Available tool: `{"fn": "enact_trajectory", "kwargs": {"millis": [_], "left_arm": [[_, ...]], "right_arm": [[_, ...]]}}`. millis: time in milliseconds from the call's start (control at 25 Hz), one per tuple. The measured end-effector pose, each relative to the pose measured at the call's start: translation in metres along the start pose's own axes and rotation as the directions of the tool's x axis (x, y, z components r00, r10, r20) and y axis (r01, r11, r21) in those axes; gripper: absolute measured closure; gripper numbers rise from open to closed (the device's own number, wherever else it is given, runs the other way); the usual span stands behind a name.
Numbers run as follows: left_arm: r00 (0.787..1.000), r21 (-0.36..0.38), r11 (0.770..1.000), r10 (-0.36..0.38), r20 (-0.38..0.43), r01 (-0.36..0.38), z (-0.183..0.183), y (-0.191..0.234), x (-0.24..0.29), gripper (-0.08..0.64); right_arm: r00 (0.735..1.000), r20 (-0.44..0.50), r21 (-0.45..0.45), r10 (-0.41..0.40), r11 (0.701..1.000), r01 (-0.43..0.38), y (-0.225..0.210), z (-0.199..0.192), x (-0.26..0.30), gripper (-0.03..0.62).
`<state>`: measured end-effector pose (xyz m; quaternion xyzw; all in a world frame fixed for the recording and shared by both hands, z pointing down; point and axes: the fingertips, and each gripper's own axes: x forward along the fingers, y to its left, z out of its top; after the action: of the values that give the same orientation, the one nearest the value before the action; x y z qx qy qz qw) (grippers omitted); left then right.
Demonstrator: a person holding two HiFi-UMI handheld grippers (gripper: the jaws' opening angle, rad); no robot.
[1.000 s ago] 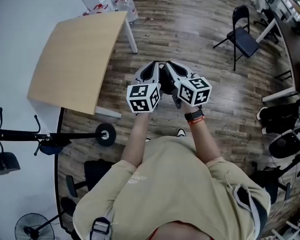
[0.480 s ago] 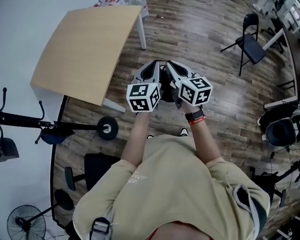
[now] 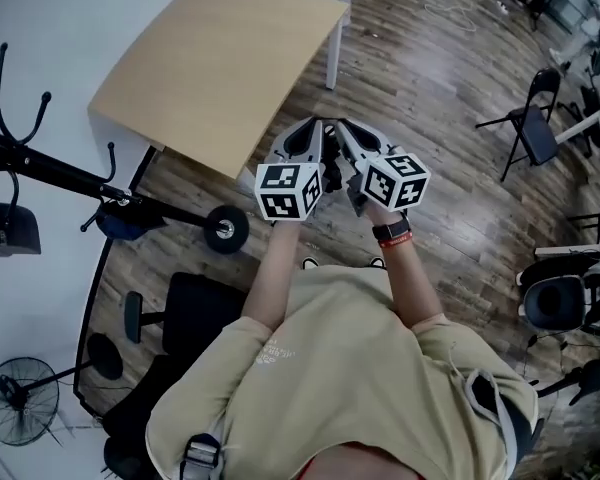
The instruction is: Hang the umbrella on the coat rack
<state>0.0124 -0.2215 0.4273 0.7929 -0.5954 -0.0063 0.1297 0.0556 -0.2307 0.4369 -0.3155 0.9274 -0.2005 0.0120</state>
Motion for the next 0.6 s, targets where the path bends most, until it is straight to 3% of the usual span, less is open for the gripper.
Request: {"fn": "enact_trajectory", "kwargs": {"millis": [200, 360, 480, 600], "left_arm": [[0.996, -0.027, 0.996, 0.083, 0.02, -0.082, 0.002, 0.053, -0.044, 0.537], [0.982, -0.058, 0.981, 0.185, 0.041, -0.183, 0.003, 0.102, -0.082, 0.537], [0.951, -0.096, 0.95, 0.304, 0.058, -0.298, 0.002, 0.137, -0.113, 0.537], [0.904, -0.134, 0.902, 0.422, 0.068, -0.411, -0.002, 0.17, -0.144, 0.537]], "right_arm": [[0.995, -0.043, -0.006, 0.091, 0.996, -0.091, 0.051, -0.017, 0.045, 0.572], [0.976, -0.11, -0.016, 0.19, 0.981, -0.193, 0.098, -0.035, 0.084, 0.572], [0.939, -0.176, -0.016, 0.294, 0.953, -0.302, 0.135, -0.053, 0.109, 0.572], [0.883, -0.242, 0.002, 0.403, 0.91, -0.415, 0.172, -0.071, 0.133, 0.572]]}}
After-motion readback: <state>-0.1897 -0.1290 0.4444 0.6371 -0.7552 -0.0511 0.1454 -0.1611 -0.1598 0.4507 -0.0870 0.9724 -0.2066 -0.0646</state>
